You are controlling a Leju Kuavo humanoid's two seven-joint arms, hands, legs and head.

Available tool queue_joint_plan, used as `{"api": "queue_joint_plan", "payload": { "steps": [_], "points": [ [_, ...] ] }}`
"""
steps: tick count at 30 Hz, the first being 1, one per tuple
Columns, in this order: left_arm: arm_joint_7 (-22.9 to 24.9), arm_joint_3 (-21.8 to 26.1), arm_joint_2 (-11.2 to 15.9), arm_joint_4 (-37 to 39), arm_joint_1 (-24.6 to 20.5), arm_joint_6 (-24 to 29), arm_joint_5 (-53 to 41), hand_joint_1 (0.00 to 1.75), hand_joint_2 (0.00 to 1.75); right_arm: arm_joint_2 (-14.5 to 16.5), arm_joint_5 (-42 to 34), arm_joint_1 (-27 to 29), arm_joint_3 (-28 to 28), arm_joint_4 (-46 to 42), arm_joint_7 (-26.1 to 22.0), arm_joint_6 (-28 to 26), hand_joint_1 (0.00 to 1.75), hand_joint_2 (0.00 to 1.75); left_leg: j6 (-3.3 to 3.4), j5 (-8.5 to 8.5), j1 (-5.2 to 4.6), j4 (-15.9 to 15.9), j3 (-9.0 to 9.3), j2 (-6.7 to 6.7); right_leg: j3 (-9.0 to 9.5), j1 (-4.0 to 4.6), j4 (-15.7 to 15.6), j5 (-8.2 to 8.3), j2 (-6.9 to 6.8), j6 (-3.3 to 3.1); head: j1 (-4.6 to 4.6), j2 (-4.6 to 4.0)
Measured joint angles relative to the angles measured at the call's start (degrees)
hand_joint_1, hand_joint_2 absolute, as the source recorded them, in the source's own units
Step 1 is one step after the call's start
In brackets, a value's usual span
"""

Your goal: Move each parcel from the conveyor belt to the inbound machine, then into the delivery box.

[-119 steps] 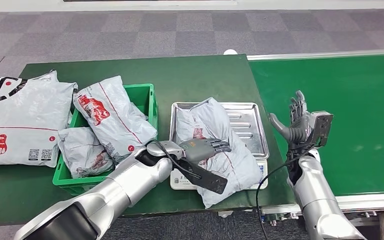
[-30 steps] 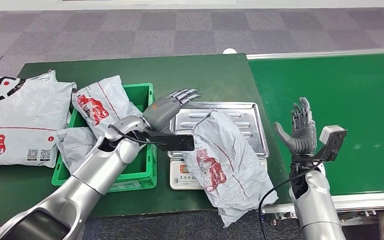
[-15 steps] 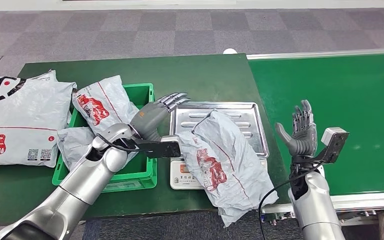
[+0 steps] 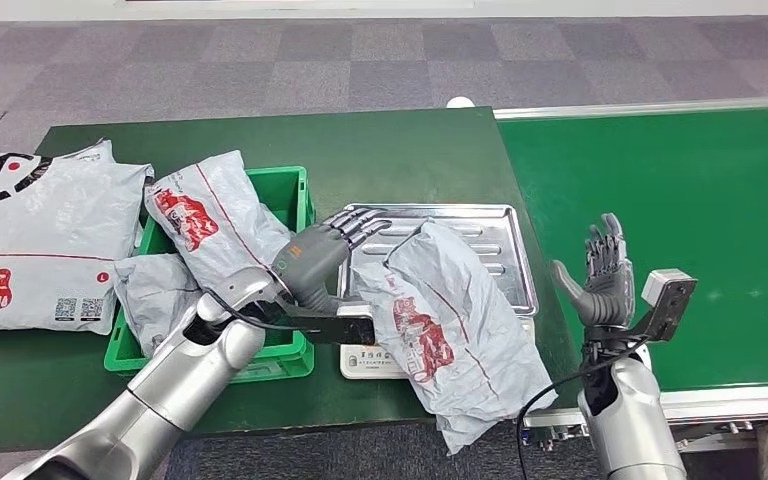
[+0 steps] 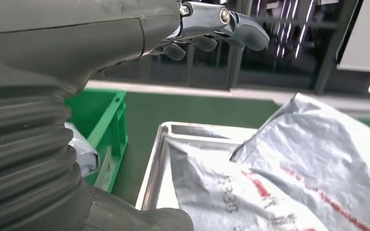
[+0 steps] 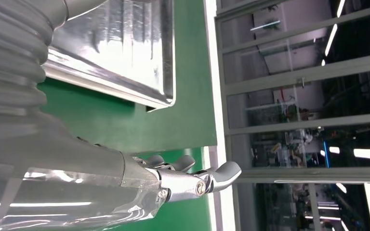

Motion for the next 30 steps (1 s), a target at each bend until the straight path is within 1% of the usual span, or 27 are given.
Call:
{"api": "queue_joint_plan", "payload": {
  "steps": [4,7,11,14,18,24,27,30],
  "points": [
    [0.6,-0.8,-0.2,-0.6,0.5,1.6,-1.1,0.00,1.75,0.0,0.1,1.9,0.0,-2.0,0.2,-0.2,0.00,1.75,0.00,-0.01,0.00,0.0,0.01,0.03,-0.01,0.00,0.0,0.00,0.05,0.00,-0.01,-0.01],
    [2.1,-1.3,-0.3,-1.6,1.2,5.3,-3.9,0.00,1.75,0.0,0.1,3.1,-0.2,-3.5,0.5,-0.3,0.00,1.75,0.00,-0.01,0.00,0.0,0.01,0.03,-0.01,0.00,0.0,0.00,0.04,0.00,-0.01,-0.01],
    [4.0,-2.4,-1.2,-4.5,4.0,10.3,-6.1,0.00,1.75,0.2,0.3,5.0,-0.9,-5.9,0.9,-0.5,0.00,1.75,0.01,-0.03,-0.01,0.0,0.00,0.03,-0.01,-0.01,0.0,0.00,0.05,0.00,0.01,0.00],
    [4.9,-3.4,-1.9,-7.1,6.5,11.8,-6.4,0.00,1.75,0.3,0.5,5.8,-1.3,-7.2,1.4,-0.7,0.00,1.75,0.03,-0.07,-0.02,0.0,-0.01,0.05,-0.03,-0.01,0.0,-0.01,0.10,0.01,0.00,0.00],
    [6.1,-5.6,-2.4,-8.0,8.0,11.0,-10.0,0.00,1.75,0.5,0.9,5.8,-1.4,-8.0,1.8,-1.0,0.00,1.75,0.03,-0.07,-0.02,0.0,0.00,0.06,-0.02,-0.01,0.0,-0.02,0.08,0.01,-0.01,0.00],
    [7.2,-9.1,-3.0,-6.2,8.1,9.0,-14.2,0.00,1.75,0.7,1.1,5.7,-1.4,-8.0,1.9,-0.8,0.00,1.75,0.02,-0.05,-0.01,0.0,0.02,0.06,-0.01,-0.01,0.0,0.00,0.08,0.01,-0.01,-0.01],
    [8.1,-11.2,-4.0,-3.0,7.1,6.1,-17.7,0.00,1.75,0.9,1.5,5.4,-1.4,-8.0,1.9,0.0,0.00,1.75,0.02,-0.03,-0.01,0.0,0.02,0.06,0.01,-0.01,0.0,0.00,0.07,0.01,0.00,-0.01],
    [8.6,-13.4,-5.8,2.0,5.6,3.9,-20.8,0.00,1.75,1.1,2.2,4.9,-1.4,-7.5,1.7,0.9,0.00,1.75,0.02,-0.03,-0.02,0.0,0.01,0.06,0.01,-0.02,0.0,0.01,0.08,0.02,0.01,-0.01]
  ]
}}
